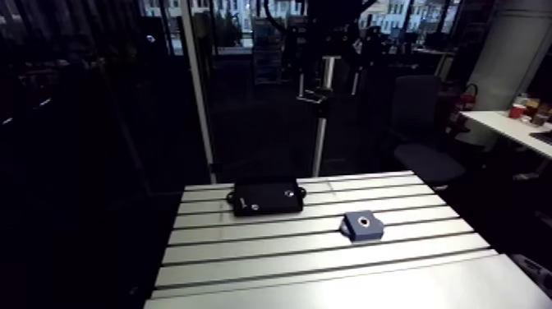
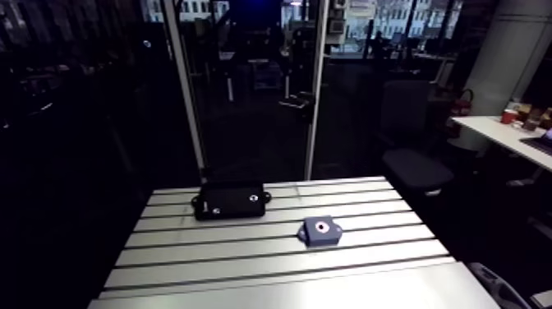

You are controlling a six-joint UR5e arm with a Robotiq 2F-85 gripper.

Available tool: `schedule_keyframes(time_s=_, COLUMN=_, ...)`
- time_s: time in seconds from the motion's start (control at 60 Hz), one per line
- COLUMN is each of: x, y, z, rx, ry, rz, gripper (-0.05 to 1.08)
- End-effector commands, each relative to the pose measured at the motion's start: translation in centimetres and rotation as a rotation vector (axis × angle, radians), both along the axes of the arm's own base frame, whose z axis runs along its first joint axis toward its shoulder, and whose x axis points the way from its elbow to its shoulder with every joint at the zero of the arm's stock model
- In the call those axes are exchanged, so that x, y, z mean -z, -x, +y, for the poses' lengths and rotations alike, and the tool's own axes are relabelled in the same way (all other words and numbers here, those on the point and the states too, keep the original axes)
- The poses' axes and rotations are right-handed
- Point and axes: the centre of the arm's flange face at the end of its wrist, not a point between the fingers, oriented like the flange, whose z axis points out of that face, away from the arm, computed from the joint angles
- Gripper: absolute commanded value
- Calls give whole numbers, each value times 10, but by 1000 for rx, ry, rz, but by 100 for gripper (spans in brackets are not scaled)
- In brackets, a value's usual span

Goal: Pick up the bearing and press it into the housing until flush.

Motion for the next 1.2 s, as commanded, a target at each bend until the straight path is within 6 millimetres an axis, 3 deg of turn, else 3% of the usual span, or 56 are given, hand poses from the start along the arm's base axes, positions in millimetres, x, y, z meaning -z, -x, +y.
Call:
schedule_keyframes(time_s=0.017, x=-15, y=-18, z=-8, rx=2, ry=0, rz=15, gripper=0)
schedule_keyframes(time_s=1.2, x=-14, y=-12, z=-9, rx=-4, ry=-11, rz=9, gripper=0)
